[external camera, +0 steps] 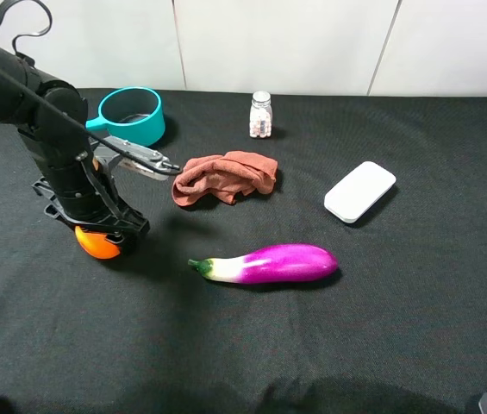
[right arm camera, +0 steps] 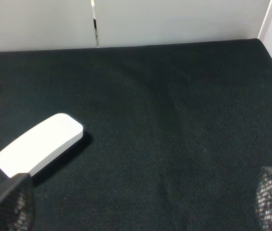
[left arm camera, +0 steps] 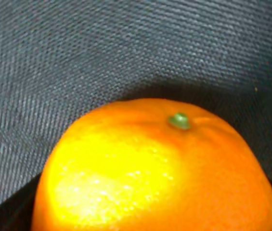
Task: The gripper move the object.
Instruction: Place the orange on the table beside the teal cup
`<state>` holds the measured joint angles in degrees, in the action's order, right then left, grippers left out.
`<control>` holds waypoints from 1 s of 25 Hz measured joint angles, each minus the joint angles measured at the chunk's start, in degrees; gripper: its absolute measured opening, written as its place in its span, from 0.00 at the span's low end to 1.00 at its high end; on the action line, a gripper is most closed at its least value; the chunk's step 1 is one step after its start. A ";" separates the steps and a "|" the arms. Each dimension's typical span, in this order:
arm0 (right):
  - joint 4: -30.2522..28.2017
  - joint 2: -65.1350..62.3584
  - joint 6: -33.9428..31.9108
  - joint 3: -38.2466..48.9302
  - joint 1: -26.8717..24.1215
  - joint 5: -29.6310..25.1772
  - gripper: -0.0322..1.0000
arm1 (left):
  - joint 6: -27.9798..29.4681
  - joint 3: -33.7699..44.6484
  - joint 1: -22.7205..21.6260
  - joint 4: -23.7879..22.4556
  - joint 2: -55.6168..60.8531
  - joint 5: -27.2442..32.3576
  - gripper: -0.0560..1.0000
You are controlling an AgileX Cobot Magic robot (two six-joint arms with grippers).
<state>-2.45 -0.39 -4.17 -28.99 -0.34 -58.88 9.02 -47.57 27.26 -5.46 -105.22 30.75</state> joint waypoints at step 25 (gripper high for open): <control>0.00 0.00 0.00 0.10 0.00 0.00 0.70 | 3.44 -9.01 0.00 -0.28 12.89 14.54 0.77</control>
<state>-2.45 -0.39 -4.17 -28.89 -0.34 -58.88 12.46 -56.58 27.26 -5.74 -92.34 45.29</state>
